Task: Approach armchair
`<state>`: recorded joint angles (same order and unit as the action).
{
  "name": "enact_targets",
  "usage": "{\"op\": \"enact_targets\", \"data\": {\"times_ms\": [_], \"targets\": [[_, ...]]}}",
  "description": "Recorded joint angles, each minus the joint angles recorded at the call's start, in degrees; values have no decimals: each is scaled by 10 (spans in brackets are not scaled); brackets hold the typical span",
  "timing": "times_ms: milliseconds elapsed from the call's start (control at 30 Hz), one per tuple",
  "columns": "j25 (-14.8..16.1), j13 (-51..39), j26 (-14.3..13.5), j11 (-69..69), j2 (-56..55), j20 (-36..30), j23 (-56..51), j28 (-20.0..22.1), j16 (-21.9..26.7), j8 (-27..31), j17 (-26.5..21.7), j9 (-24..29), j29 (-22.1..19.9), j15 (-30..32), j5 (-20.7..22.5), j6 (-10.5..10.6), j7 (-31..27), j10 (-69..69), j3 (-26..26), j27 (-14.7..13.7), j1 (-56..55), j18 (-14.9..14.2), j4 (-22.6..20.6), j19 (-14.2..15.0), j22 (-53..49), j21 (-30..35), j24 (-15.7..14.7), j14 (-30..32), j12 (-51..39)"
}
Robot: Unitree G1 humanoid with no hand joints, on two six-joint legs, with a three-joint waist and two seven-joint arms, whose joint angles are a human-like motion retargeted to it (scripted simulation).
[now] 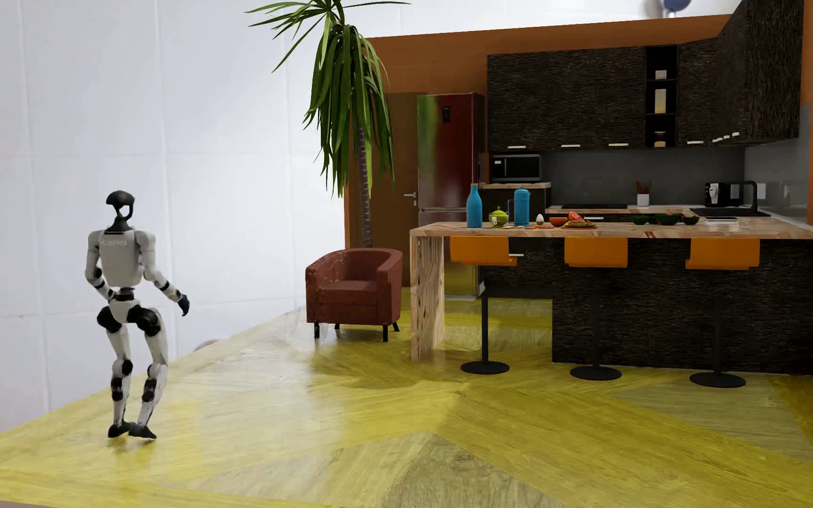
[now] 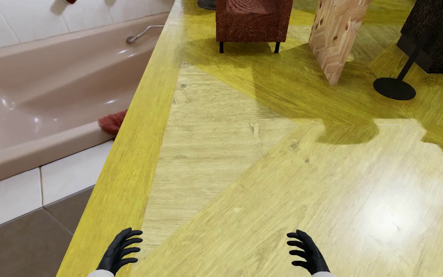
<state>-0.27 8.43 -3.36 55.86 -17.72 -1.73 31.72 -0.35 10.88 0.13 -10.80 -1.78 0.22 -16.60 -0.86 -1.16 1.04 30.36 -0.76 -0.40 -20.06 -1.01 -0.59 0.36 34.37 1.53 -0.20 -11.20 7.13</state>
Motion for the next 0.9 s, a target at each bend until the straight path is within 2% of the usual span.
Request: {"op": "enact_targets", "data": {"times_ms": [33,67,100,133,167,200,233,267,300,333,367,400,433,467,500,533,567,600,633,667,700,733,767,833,867,900], "targets": [[-9,16,-9,-29,-12,9,25,-1,12,-5,8,0,11,-50,-11,1,-1,12,-4,1,6,3,-1,-11,16,3,-6,-14,13],[-22,34,-2,-115,-30,4,37,3,10,6,7,7,25,-132,-31,2,2,45,-1,12,-1,0,0,-75,2,1,-16,-37,14],[-31,41,11,-120,-29,-14,58,13,4,-2,7,10,40,-98,-47,8,0,75,-7,30,-7,-6,4,63,2,-12,-21,-70,13],[-33,38,30,-120,-24,-19,74,23,-6,-11,5,13,48,-79,-45,14,-1,96,-11,51,-8,-15,10,18,3,-3,-20,-92,11],[-29,35,53,-120,-23,-18,75,33,-26,-13,2,11,51,-89,-32,32,-4,112,-9,72,-12,-18,23,15,-3,4,-11,-113,10],[-18,37,59,-121,-8,-21,65,35,-23,-12,0,20,44,-102,-27,45,-11,130,-1,80,-10,-20,19,14,-2,10,-1,-124,15],[-2,33,61,-120,1,-7,56,33,-24,-12,4,25,29,-115,-23,57,-12,138,11,79,-18,-21,19,15,-1,9,8,-129,17],[20,20,52,-122,13,7,56,30,-33,-15,-3,26,11,-129,-20,69,-10,152,21,66,-27,-10,28,17,2,21,15,-139,33],[39,-2,42,-113,24,9,45,27,-22,-12,-2,35,-4,-143,-22,69,-8,160,21,48,-16,-5,26,20,16,28,14,-157,49],[54,-23,41,-81,21,16,39,26,-8,-8,15,46,-19,-142,-18,66,-8,168,21,26,-5,-6,28,9,16,22,10,-176,64],[63,-30,40,-14,-4,26,28,29,3,-1,32,55,-34,-110,-13,60,-8,167,21,5,7,-7,31,14,25,31,1,-189,66],[70,-25,40,56,-39,30,39,38,18,8,39,58,-37,-42,-11,39,-10,139,14,-6,30,-7,25,-31,32,41,-12,-187,61],[73,-17,39,77,-70,32,47,50,17,2,30,60,-26,-9,-15,22,-13,112,2,-6,54,-9,23,-77,27,36,-26,-187,51],[66,-3,32,57,-103,24,22,57,18,-11,28,64,-12,-31,-26,0,-7,112,-19,10,67,-15,25,-102,13,32,-35,-187,39],[45,19,34,-25,-118,10,19,56,1,-20,10,69,-1,-46,-43,-21,0,221,-24,23,29,-26,25,-113,-1,19,-32,-148,10],[21,39,45,-70,-96,-7,62,49,-16,-15,-11,73,1,-65,-53,-32,-3,344,-23,30,-22,-38,25,26,8,20,-22,-63,-30],[6,46,53,-70,-79,-6,94,36,-32,-18,-26,66,-5,-82,-47,-30,-9,395,-20,45,-65,-50,30,24,10,32,-11,-12,-38],[6,45,47,-84,-57,3,73,21,-41,-20,-19,59,-21,-90,-39,-16,-17,336,-15,65,-92,-59,34,26,10,33,-4,-59,-16],[11,37,42,-89,-29,0,42,6,-32,-22,9,64,-39,-101,-31,1,-22,262,-1,79,-114,-67,39,27,11,27,0,-95,-3],[18,26,31,-34,-34,3,6,-8,-13,-17,42,69,-52,-102,-22,17,-26,184,16,80,-128,-64,46,15,29,12,3,-46,-5],[24,16,21,55,-70,15,17,-12,16,-5,40,65,-47,-43,-21,15,-23,187,3,64,-112,-6,39,-5,36,37,5,-61,0],[33,20,11,105,-106,20,25,-6,36,2,35,52,-30,8,-21,8,-20,178,-5,49,-95,-9,36,-46,34,41,4,-70,7],[42,30,-4,100,-130,22,29,8,46,-4,28,35,-4,-7,-19,0,-20,158,-16,41,-76,-10,37,-68,40,38,-1,-75,19],[52,30,15,19,-140,1,12,38,24,-5,24,21,35,-86,-34,-24,-7,120,-30,61,-25,-18,39,-34,4,4,-19,-84,-6],[52,37,33,-83,-130,-13,11,45,9,4,10,9,44,-105,-47,-36,-5,114,-34,70,-11,-22,35,-37,-18,-7,-24,-98,-18],[48,33,43,-124,-101,-14,50,47,-14,-2,-13,9,41,5,-49,-27,-12,157,-38,66,-15,-26,41,58,-14,-8,-24,-116,-33]]}}
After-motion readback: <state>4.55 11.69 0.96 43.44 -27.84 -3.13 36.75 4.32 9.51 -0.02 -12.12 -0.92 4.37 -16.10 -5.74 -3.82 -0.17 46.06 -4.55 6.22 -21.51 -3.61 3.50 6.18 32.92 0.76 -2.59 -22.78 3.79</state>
